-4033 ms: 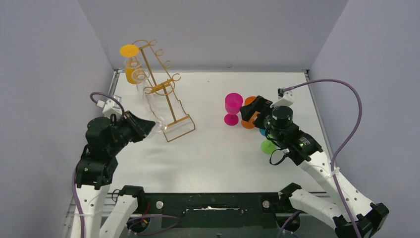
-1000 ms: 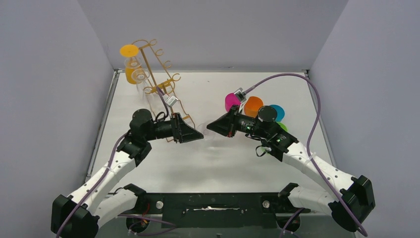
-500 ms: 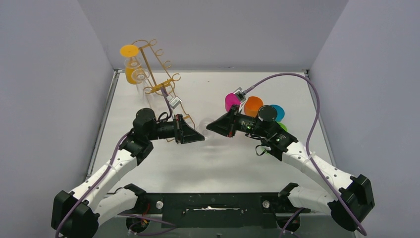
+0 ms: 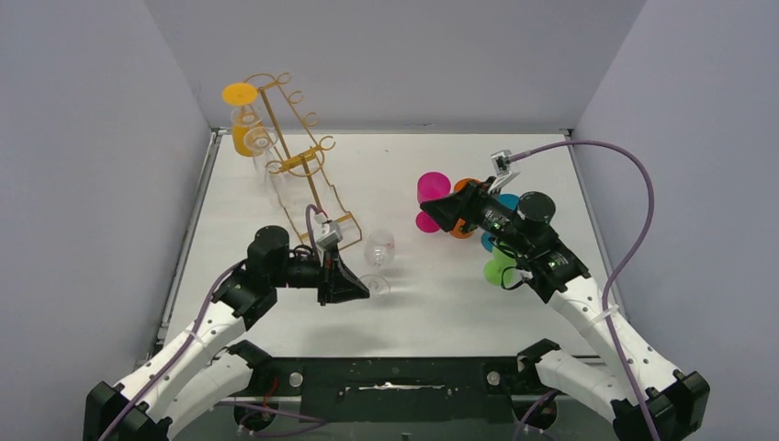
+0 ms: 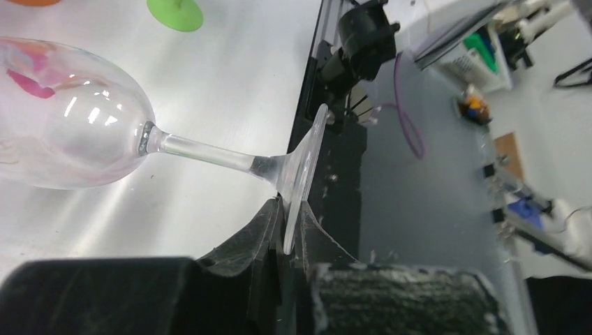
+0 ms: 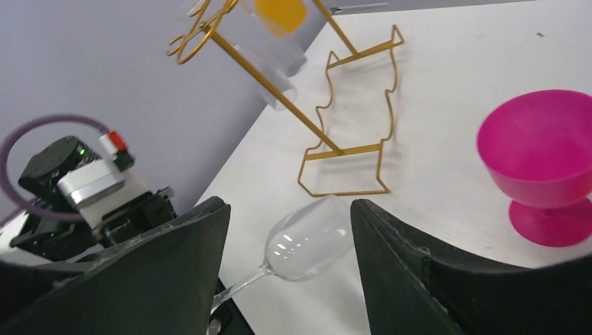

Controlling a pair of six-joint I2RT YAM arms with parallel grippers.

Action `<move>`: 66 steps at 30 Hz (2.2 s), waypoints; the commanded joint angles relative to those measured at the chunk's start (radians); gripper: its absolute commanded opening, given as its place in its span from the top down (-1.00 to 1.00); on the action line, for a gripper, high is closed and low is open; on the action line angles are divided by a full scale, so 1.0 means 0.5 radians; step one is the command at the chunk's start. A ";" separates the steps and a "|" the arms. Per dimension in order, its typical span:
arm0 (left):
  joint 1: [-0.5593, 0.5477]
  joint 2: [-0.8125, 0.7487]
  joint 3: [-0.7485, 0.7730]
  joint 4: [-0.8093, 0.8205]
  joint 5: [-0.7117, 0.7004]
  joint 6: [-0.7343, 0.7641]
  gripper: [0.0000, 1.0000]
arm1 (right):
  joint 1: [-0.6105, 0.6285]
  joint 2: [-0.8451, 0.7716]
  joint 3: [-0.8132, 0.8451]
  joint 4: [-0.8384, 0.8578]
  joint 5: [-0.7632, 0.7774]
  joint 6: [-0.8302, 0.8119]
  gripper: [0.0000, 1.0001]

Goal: Take the wine glass off the wine glass rack
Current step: Place the wine glass at the center of the board.

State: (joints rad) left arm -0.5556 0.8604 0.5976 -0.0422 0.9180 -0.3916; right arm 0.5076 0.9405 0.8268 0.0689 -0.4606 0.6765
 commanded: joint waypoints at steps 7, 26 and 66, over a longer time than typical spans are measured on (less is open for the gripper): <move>-0.007 -0.358 -0.219 0.040 0.157 1.012 1.00 | -0.323 0.039 0.218 -0.410 -0.342 -0.054 -0.36; 0.040 -0.308 -0.180 0.134 0.634 1.281 1.00 | -0.241 0.546 0.384 -0.339 -0.998 0.020 -0.53; 0.283 -0.169 0.105 -0.658 0.645 2.022 1.00 | 0.127 0.857 0.524 -0.292 -1.724 0.077 0.01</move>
State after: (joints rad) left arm -0.4397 0.7746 0.5827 -0.3717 1.3251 0.5426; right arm 0.5133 1.3849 1.0752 -0.0685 -1.2304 0.7033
